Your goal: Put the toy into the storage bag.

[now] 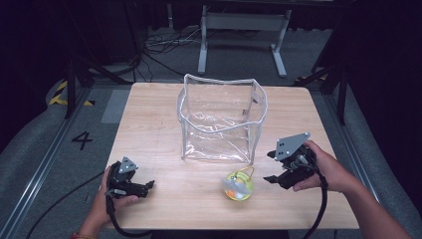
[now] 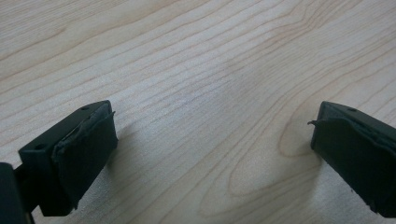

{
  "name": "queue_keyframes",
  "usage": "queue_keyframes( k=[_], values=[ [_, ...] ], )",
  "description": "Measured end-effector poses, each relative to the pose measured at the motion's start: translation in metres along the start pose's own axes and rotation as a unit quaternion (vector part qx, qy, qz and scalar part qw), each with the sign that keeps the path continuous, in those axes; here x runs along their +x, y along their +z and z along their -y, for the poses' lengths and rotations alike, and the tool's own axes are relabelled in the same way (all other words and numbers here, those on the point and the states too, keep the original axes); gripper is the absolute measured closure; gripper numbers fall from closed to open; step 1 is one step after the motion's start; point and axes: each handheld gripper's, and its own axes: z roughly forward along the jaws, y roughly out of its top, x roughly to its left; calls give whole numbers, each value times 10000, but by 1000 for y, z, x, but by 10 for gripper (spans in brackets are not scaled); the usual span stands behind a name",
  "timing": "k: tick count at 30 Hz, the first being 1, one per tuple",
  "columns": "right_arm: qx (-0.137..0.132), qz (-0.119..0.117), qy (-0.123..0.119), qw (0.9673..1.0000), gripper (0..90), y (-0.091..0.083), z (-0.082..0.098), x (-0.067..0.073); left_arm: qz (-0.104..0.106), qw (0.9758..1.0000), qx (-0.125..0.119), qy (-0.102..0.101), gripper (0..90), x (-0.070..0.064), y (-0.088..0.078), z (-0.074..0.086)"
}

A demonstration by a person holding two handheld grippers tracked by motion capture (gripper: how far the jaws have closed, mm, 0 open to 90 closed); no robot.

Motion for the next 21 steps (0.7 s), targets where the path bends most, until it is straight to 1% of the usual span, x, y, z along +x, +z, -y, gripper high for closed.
queue_keyframes(
  k=[4, 8, 11, 13, 14, 17, 18, 20, 21],
  values=[
    [51, -117, -136, 9998, 315, 0, -13, 1, 1, 10000, 3, -5, 6, 0, 0, 0],
    [152, -254, -292, 9991, 321, 3, -26, 3, 1, 10000, 0, 0, 6, 0, 0, 0],
    [234, -241, -365, 9988, 324, 6, -32, 4, 0, 10000, 0, 1, 6, 0, 0, 0],
    [258, -281, -412, 9984, 333, 8, -36, 5, 0, 10000, 0, 0, 6, 0, 0, 0],
    [283, -259, -424, 9984, 337, 9, -38, 5, -1, 10000, -1, 0, 6, 0, 0, 0],
    [311, -288, -448, 9981, 360, 12, -43, 6, 0, 10000, 4, -3, 6, 0, 0, 0],
    [311, -305, -485, 9979, 377, 12, -44, 6, 0, 10000, 4, -4, 6, 0, 0, 0],
    [388, -305, -485, 9976, 422, 14, -47, 5, 0, 10000, 5, -4, 6, 0, 0, 0],
    [388, -283, -465, 9978, 460, 15, -48, 5, -1, 10000, 5, -2, 6, 0, 0, 0]
  ],
)
